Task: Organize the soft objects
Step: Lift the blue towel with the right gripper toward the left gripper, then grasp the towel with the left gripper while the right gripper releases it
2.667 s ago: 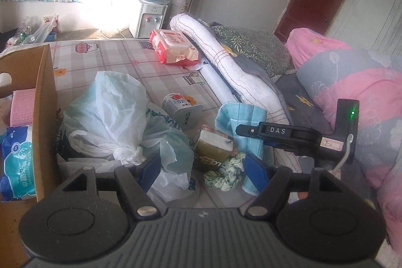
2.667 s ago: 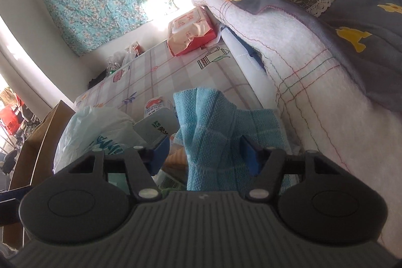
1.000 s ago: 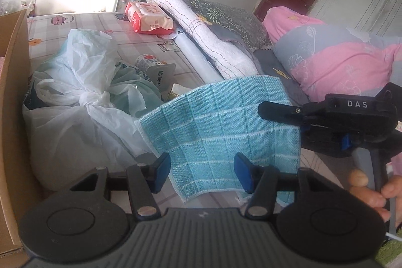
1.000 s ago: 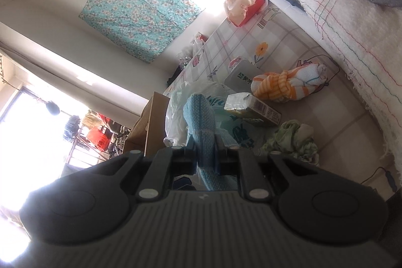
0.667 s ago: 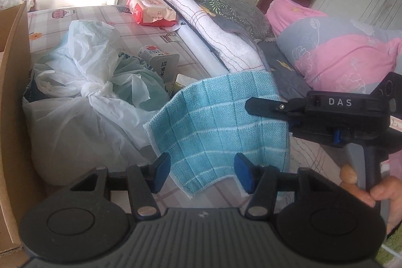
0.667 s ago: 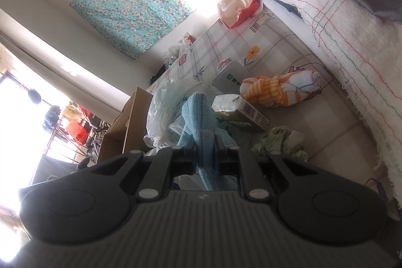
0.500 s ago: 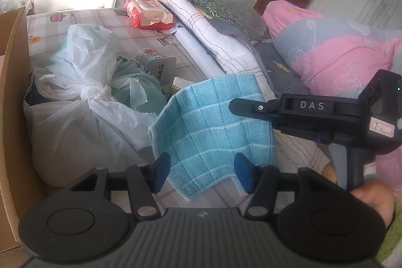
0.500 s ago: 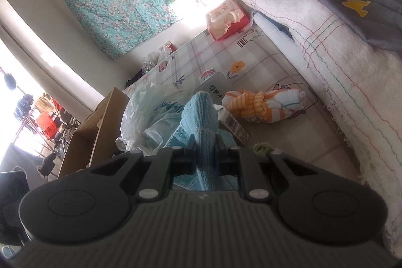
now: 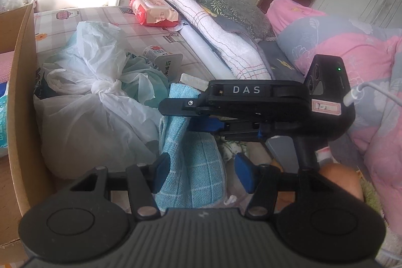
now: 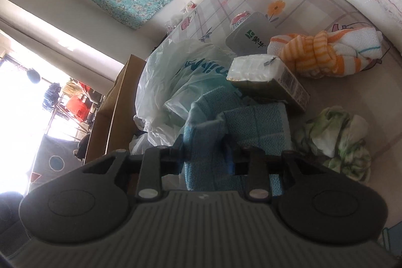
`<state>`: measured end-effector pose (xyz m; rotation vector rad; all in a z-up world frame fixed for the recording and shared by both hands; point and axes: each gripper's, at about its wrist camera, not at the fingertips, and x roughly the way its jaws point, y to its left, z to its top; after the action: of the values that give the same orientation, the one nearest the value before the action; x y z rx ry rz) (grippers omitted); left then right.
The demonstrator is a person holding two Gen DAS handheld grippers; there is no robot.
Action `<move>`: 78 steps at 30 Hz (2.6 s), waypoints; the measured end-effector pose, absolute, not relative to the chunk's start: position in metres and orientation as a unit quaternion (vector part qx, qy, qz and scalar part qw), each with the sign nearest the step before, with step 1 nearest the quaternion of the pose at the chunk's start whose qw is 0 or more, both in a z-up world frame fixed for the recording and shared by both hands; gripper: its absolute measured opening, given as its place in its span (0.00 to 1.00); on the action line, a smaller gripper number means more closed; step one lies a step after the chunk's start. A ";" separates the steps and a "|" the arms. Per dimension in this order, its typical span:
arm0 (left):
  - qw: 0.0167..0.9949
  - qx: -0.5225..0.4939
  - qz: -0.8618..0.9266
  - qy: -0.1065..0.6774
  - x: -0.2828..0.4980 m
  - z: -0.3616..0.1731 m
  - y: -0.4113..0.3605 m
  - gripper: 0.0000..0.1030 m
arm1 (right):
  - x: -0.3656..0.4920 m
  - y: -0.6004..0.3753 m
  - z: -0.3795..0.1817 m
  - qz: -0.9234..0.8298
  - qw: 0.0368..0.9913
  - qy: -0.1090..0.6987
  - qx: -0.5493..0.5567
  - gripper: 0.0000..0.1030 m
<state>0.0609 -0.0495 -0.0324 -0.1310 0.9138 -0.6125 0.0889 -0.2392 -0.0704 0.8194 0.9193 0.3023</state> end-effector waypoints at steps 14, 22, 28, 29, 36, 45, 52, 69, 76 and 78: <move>0.843 -0.035 -0.271 0.463 0.077 -0.054 -0.067 0.57 | 0.063 -0.304 -0.054 0.121 0.816 0.386 0.412 0.64; 0.849 0.013 -0.255 0.462 0.088 -0.063 -0.089 0.61 | 0.080 -0.301 -0.071 0.134 0.802 0.408 0.416 0.72; 0.841 0.030 -0.255 0.477 0.095 -0.074 -0.100 0.65 | 0.099 -0.290 -0.088 0.137 0.785 0.435 0.419 0.76; 0.839 0.030 -0.255 0.480 0.096 -0.075 -0.102 0.65 | 0.102 -0.290 -0.089 0.141 0.782 0.436 0.422 0.76; 0.833 0.026 -0.256 0.490 0.108 -0.085 -0.109 0.66 | 0.117 -0.280 -0.097 0.168 0.764 0.447 0.434 0.78; 0.830 0.012 -0.260 0.493 0.120 -0.089 -0.114 0.60 | 0.122 -0.273 -0.101 0.203 0.735 0.453 0.462 0.79; 0.835 -0.005 -0.265 0.483 0.119 -0.078 -0.102 0.57 | 0.117 -0.270 -0.092 0.235 0.716 0.447 0.482 0.79; 0.857 0.001 -0.263 0.443 0.087 -0.053 -0.069 0.23 | 0.092 -0.253 -0.065 0.284 0.698 0.441 0.487 0.79; 0.874 0.012 -0.256 0.412 0.076 -0.023 -0.051 0.21 | 0.086 -0.244 -0.037 0.316 0.704 0.417 0.480 0.79; 0.882 0.012 -0.250 0.399 0.072 -0.012 -0.043 0.20 | 0.086 -0.240 -0.026 0.326 0.707 0.409 0.476 0.79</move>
<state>0.0718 -0.0429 -0.0118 0.0257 0.8309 -0.5200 0.0860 -0.2396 -0.0255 1.0567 0.9077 0.7248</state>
